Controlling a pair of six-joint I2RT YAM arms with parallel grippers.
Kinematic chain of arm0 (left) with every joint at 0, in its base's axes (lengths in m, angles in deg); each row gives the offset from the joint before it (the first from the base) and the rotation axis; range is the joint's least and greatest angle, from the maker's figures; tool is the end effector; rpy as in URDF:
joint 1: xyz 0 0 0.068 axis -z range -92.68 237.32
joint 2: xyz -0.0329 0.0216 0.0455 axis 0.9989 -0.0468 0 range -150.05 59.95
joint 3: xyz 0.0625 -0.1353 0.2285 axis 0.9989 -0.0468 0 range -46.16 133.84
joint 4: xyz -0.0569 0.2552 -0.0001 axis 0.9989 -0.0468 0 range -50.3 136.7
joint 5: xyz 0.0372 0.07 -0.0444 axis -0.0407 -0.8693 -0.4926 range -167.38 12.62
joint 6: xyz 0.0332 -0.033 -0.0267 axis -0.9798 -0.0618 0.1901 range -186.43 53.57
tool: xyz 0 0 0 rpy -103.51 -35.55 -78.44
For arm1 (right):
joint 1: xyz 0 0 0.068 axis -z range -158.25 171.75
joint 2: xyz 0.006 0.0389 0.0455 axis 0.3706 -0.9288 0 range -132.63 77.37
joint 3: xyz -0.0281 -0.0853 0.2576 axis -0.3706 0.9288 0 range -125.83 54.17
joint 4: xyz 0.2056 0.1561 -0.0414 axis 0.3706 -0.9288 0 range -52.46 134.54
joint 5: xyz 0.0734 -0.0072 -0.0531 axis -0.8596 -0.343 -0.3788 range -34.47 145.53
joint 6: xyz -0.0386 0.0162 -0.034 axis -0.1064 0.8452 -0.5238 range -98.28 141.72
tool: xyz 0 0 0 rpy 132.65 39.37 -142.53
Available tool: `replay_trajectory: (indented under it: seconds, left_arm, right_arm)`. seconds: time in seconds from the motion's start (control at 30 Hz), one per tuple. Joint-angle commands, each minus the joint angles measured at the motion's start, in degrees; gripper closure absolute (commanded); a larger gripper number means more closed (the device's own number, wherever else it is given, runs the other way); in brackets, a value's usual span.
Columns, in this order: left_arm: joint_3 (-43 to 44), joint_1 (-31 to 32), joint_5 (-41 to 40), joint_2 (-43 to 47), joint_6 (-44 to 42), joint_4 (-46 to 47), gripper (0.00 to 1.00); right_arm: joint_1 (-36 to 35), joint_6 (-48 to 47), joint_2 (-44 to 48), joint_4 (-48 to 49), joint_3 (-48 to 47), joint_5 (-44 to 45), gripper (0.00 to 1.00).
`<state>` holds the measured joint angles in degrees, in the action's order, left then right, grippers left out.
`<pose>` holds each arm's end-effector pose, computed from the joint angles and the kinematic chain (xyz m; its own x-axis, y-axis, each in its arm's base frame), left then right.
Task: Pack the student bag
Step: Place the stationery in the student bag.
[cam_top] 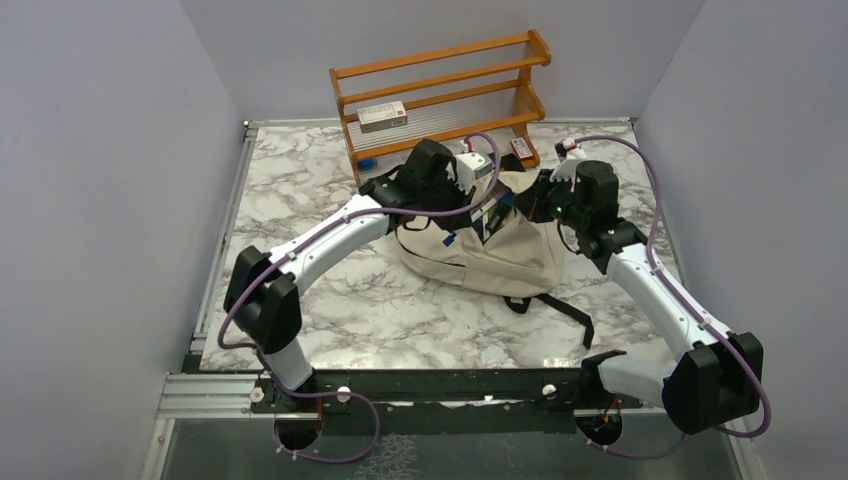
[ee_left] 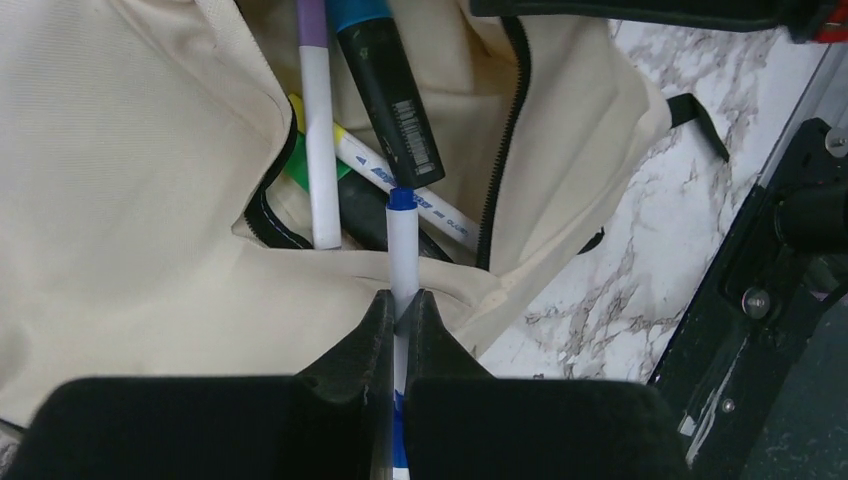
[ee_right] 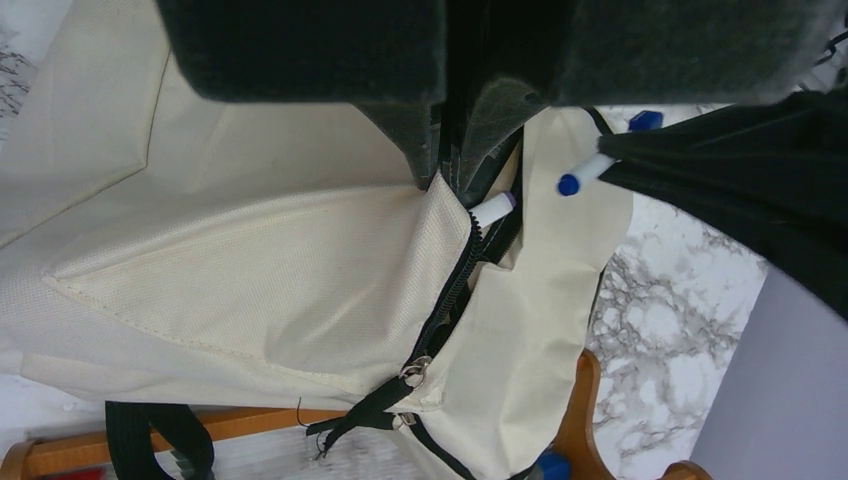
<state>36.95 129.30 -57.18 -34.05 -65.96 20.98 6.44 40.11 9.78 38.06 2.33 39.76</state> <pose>0.2717 -0.2610 0.3255 -0.4501 0.3947 -0.8010 0.8302 0.5154 -0.2125 0.2594 0.0811 0.3078 -0.5029 0.1770 -0.8460 -0.3563 0.8493 0.3896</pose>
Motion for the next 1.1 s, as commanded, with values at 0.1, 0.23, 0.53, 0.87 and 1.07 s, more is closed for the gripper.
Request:
replay_trajectory:
  seconds: [0.1,0.23,0.53,0.87,1.07]
  left_arm:
    - [11.49,-1.38,5.33,-8.88,1.09,-4.56,1.00]
    - [17.33,-1.41,5.80,-13.17,1.56,-6.33,1.00]
    - [27.54,-1.47,8.42,-20.95,2.98,-10.15,1.00]
    - [30.66,-1.46,11.35,-25.20,5.51,-7.81,1.00]
    - [30.29,-1.47,10.69,-25.07,7.08,-3.38,0.88]
  right_arm:
    - [0.02,-2.44,1.97,2.59,-1.57,-5.65,0.99]
    - [0.01,-2.56,1.91,2.43,-1.86,-6.05,0.99]
    - [0.02,-3.50,2.29,3.32,-1.70,-9.55,0.99]
    - [0.02,-3.98,3.75,6.76,-0.47,-15.69,0.99]
    - [0.02,-3.98,3.90,7.38,-0.64,-15.49,0.99]
